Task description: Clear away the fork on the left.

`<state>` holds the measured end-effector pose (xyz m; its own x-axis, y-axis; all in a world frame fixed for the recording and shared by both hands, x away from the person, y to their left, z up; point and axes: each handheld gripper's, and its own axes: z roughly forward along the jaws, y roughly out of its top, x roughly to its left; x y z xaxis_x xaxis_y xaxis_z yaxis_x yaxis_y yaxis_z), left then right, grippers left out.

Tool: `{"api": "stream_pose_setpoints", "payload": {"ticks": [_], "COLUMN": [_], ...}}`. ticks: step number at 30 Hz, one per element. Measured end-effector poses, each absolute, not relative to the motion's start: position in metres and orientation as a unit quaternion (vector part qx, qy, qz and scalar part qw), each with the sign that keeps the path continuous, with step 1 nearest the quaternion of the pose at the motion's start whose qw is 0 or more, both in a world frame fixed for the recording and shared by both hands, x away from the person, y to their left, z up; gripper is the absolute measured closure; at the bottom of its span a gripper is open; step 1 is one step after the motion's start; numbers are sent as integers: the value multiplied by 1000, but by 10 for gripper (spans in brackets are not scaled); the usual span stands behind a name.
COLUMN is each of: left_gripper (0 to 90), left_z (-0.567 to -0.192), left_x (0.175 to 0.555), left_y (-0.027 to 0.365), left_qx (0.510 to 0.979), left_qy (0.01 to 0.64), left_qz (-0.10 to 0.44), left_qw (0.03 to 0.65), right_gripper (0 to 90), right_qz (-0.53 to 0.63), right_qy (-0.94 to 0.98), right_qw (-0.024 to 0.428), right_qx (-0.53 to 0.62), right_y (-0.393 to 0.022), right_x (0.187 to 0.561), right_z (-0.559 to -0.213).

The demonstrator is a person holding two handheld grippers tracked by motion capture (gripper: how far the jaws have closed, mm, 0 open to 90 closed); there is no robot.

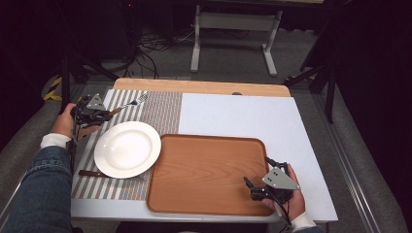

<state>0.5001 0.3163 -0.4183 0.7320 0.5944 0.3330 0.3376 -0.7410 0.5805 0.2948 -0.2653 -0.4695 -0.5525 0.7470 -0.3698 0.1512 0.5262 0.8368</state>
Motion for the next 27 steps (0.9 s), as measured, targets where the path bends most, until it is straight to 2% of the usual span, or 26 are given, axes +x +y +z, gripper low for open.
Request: {"api": "stream_pose_setpoints", "payload": {"ticks": [12, 27], "left_gripper": [761, 761], "left_z": [-406, -397], "left_x": [474, 436], "left_y": [299, 251], "left_qx": [879, 870], "left_qy": [255, 199], "left_qz": [276, 296], "left_qw": [292, 341], "right_gripper": [73, 70], "right_qz": [427, 431], "right_qy": [768, 778], "right_qw": [386, 384], "right_qx": [280, 249], "right_y": [-269, -263], "right_x": [294, 289], "right_z": [-464, -463]}}
